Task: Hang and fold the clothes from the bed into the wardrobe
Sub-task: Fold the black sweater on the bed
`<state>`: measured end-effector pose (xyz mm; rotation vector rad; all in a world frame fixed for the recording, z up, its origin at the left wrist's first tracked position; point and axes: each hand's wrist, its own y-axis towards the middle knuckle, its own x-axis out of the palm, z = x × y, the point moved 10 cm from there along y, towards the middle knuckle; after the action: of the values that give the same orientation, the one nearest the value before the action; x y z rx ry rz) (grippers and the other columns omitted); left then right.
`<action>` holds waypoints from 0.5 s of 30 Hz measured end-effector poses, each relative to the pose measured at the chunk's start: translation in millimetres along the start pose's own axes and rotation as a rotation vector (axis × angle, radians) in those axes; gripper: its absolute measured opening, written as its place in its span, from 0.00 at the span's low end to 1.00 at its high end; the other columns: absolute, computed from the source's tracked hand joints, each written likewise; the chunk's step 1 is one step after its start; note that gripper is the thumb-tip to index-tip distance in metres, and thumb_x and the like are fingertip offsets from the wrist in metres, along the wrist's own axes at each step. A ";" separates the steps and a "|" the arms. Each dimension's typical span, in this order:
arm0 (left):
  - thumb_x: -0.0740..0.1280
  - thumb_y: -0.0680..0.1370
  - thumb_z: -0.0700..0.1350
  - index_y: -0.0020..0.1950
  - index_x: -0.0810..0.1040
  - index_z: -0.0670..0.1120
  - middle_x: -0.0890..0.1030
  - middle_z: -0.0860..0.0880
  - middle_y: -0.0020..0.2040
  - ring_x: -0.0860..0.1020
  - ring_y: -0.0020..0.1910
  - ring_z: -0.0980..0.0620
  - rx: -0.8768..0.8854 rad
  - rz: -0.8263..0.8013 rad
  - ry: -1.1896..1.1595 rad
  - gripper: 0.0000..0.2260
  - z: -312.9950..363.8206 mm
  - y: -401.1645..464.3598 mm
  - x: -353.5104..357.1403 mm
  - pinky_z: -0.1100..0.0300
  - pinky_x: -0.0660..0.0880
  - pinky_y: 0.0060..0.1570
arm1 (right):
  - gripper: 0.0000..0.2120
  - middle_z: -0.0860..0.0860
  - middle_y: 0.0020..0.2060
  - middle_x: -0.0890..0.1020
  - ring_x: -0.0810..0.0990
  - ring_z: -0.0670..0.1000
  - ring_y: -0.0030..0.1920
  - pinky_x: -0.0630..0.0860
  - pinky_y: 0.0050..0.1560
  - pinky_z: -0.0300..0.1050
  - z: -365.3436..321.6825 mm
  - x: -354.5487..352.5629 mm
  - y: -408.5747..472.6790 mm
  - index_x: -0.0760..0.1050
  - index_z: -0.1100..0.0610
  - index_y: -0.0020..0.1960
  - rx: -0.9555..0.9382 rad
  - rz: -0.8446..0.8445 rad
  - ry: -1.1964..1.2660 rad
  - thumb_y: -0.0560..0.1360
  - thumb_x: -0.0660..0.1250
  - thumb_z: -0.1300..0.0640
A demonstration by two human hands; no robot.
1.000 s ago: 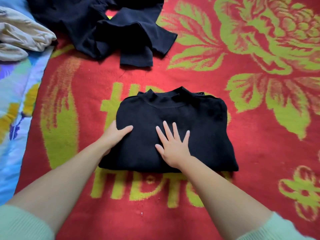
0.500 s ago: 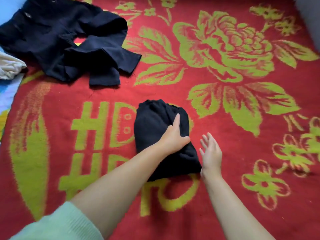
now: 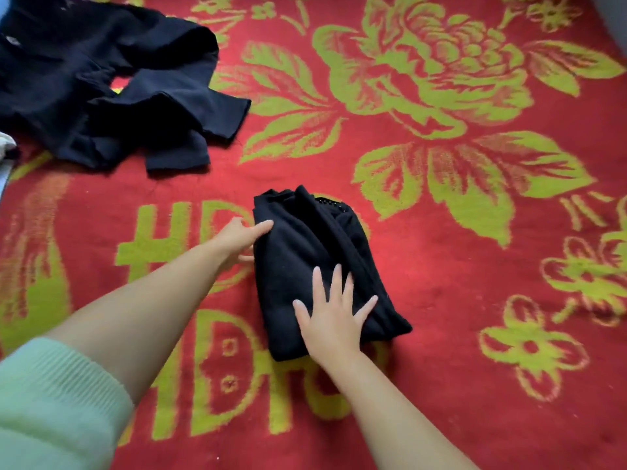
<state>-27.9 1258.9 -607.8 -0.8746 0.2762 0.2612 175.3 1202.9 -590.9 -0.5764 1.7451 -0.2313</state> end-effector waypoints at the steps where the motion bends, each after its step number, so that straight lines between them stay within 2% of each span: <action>1: 0.67 0.77 0.50 0.68 0.69 0.43 0.78 0.47 0.58 0.78 0.50 0.51 -0.032 -0.081 -0.127 0.23 -1.5 -3.0 15.6 0.58 0.75 0.47 | 0.31 0.55 0.77 0.49 0.47 0.56 0.77 0.44 0.66 0.76 3.4 -2.4 1.6 0.48 0.47 0.78 -0.026 0.037 -0.034 0.77 0.41 0.37; 2: 0.68 0.77 0.48 0.63 0.74 0.43 0.80 0.47 0.55 0.79 0.46 0.53 -0.028 -0.122 -0.178 0.17 -2.8 -4.2 27.5 0.60 0.75 0.43 | 0.31 0.55 0.77 0.54 0.53 0.56 0.76 0.48 0.64 0.77 7.3 -5.3 2.0 0.54 0.47 0.77 -0.058 0.061 -0.058 0.76 0.42 0.38; 3: 0.68 0.77 0.45 0.58 0.77 0.44 0.81 0.46 0.54 0.79 0.43 0.54 -0.024 -0.117 -0.200 0.12 -8.7 -5.1 34.7 0.61 0.74 0.40 | 0.29 0.54 0.77 0.55 0.52 0.55 0.77 0.49 0.64 0.77 11.6 -5.1 0.5 0.55 0.47 0.77 -0.097 0.042 -0.102 0.78 0.43 0.40; 4: 0.68 0.76 0.43 0.54 0.78 0.44 0.81 0.45 0.51 0.79 0.41 0.53 -0.034 -0.090 -0.228 0.08 -14.8 -7.5 38.6 0.61 0.74 0.37 | 0.27 0.52 0.78 0.50 0.47 0.54 0.77 0.46 0.65 0.76 17.1 -3.0 -0.6 0.51 0.46 0.77 -0.138 0.014 -0.134 0.80 0.44 0.42; 6: 0.68 0.74 0.41 0.52 0.78 0.44 0.81 0.46 0.47 0.78 0.39 0.51 -0.052 0.021 -0.291 0.07 -25.0 -13.3 33.7 0.61 0.73 0.35 | 0.25 0.48 0.77 0.42 0.38 0.52 0.77 0.42 0.67 0.75 29.9 -1.4 -4.0 0.45 0.45 0.77 -0.172 -0.087 -0.135 0.82 0.47 0.49; 8: 0.68 0.73 0.42 0.54 0.78 0.43 0.81 0.47 0.45 0.78 0.41 0.50 -0.023 0.165 -0.367 0.10 -33.0 -24.9 19.0 0.61 0.73 0.35 | 0.28 0.46 0.77 0.42 0.37 0.52 0.76 0.41 0.67 0.75 33.2 -18.7 -1.3 0.45 0.45 0.77 -0.171 -0.099 -0.150 0.81 0.51 0.56; 11: 0.68 0.73 0.44 0.59 0.75 0.43 0.81 0.46 0.52 0.79 0.49 0.47 -0.049 0.327 -0.528 0.15 -74.4 -71.0 5.1 0.57 0.76 0.48 | 0.32 0.45 0.77 0.43 0.38 0.50 0.77 0.39 0.66 0.75 18.5 -26.7 -1.1 0.46 0.44 0.77 -0.215 -0.159 -0.175 0.78 0.53 0.63; 13: 0.68 0.72 0.49 0.61 0.72 0.45 0.80 0.47 0.56 0.78 0.53 0.48 -0.123 0.312 -0.574 0.19 -122.6 -102.7 8.4 0.54 0.75 0.56 | 0.32 0.45 0.77 0.46 0.40 0.50 0.77 0.37 0.67 0.74 3.5 -23.1 -9.3 0.46 0.44 0.77 -0.249 -0.187 -0.169 0.78 0.53 0.63; 15: 0.68 0.70 0.58 0.65 0.68 0.47 0.77 0.48 0.60 0.77 0.57 0.48 -0.150 0.253 -0.461 0.28 -158.7 -124.4 4.9 0.48 0.73 0.61 | 0.30 0.49 0.77 0.51 0.45 0.51 0.77 0.41 0.68 0.74 -15.4 -22.3 -26.2 0.50 0.48 0.77 -0.286 -0.066 -0.166 0.79 0.56 0.59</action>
<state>-2.4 1059.1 -617.4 -0.9012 -0.0651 0.7141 170.7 1189.3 -556.1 -0.8378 1.6090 0.0225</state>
